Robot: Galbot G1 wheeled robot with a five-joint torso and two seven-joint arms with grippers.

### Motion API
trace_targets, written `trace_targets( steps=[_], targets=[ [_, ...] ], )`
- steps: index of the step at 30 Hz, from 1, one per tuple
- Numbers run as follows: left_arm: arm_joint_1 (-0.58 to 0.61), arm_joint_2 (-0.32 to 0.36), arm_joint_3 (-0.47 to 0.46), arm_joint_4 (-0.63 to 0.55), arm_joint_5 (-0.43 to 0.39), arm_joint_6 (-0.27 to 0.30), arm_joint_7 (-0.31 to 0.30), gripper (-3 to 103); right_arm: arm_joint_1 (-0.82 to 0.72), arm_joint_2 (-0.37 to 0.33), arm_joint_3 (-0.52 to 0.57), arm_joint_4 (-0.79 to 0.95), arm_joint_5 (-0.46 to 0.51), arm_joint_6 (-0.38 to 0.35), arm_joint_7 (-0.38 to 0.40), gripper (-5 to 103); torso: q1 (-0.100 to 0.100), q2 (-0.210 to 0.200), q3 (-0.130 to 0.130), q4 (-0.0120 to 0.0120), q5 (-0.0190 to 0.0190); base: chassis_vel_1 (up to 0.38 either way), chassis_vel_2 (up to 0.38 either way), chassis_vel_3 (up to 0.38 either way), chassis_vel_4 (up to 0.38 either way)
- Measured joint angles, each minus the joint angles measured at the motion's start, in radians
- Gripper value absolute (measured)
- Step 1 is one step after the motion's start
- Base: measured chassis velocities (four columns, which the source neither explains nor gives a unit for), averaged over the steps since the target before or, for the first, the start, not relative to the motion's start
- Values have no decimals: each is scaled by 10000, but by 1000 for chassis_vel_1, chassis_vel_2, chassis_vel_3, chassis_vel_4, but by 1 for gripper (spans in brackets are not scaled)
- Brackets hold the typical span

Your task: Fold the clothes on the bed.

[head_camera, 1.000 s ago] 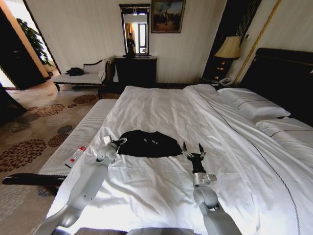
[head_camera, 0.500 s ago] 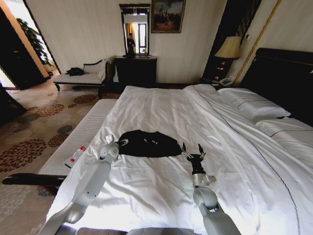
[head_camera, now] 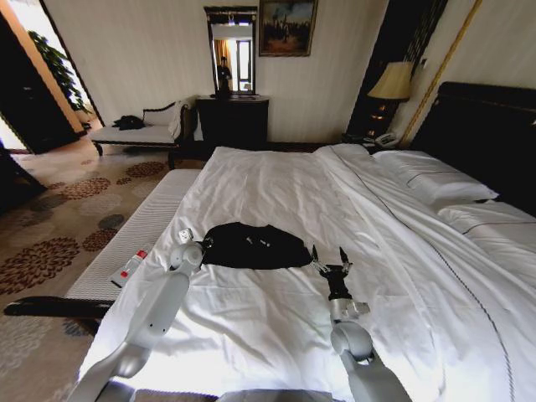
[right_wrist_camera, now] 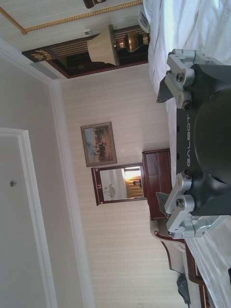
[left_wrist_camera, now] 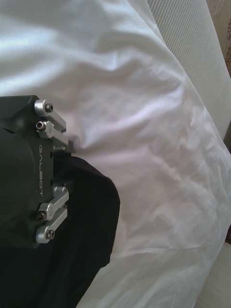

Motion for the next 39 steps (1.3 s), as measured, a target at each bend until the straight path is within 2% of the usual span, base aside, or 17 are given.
trace_targets(
  steps=[4,6,8,11,13,15,18,19,22,24,25,28,29,33,35,36,39],
  targets=[
    [10,16,-79,-28,-35,0,6,10,0,3,1,-24,-77,16,0,100,1,0,0,-1,0,0,0,0,0],
    [24,37,-108,-53,-50,0,14,10,0,0,0,-38,-77,17,0,100,0,0,0,-1,0,0,0,0,0],
    [81,119,-193,-108,-71,-1,54,2,34,-17,-38,-106,-61,13,43,100,0,0,0,-1,0,0,0,0,0],
    [218,229,-338,-198,-13,-20,221,0,126,-78,-229,-167,353,-143,327,100,0,0,0,-1,-1,0,0,0,0],
    [506,374,-533,-365,190,-120,544,0,321,-233,-571,-187,1229,-449,589,100,0,0,0,-2,0,0,0,0,0],
    [576,404,-570,-402,229,-145,607,0,372,-275,-625,-198,1359,-520,633,100,0,0,0,-2,0,0,0,0,0],
    [1439,682,-879,-718,860,-512,1243,0,1212,-847,-1217,-375,2523,-1226,1015,100,0,0,0,1,0,0,0,0,0],
    [1439,682,-879,-718,860,-512,1243,0,1212,-847,-1217,-375,2523,-1226,1015,100,0,0,0,1,0,0,0,0,0],
    [1960,725,-1088,-917,1148,-803,1510,0,2158,-1457,-1809,-316,4108,-2061,1558,100,0,0,0,1,0,0,0,0,0],
    [2307,726,-1265,-1078,1306,-1004,1652,0,2984,-2016,-2250,-184,5674,-2705,1950,100,0,0,0,3,-3,0,0,0,0],
    [2307,726,-1265,-1078,1306,-1004,1652,0,2984,-2016,-2250,-184,5674,-2705,1950,100,0,0,0,3,-3,0,0,0,0],
    [2675,725,-1477,-1307,1466,-1252,1801,0,3958,-2527,-2727,-106,7153,-3664,2480,100,1,0,1,1,0,0,0,0,0],
    [2816,733,-1571,-1412,1486,-1307,1847,0,4398,-2743,-2946,-103,7850,-4304,2864,100,1,-1,0,0,0,0,0,0,0],
    [2997,764,-1702,-1570,1558,-1391,1909,0,5202,-3137,-3368,-310,9072,-5303,3375,100,0,0,1,1,2,0,0,0,0],
    [3103,773,-1779,-1675,1620,-1445,1951,0,6082,-3420,-3730,-649,10252,-6291,3770,100,0,0,0,0,1,0,0,0,0],
    [3103,773,-1779,-1675,1620,-1445,1951,0,6082,-3420,-3730,-649,10252,-6291,3770,100,0,0,0,0,1,0,0,0,0],
    [3222,777,-1898,-1848,1645,-1488,1993,0,7457,-3446,-4093,-1495,11996,-7808,4391,100,1,-1,0,1,-1,0,0,0,0]
  ],
)
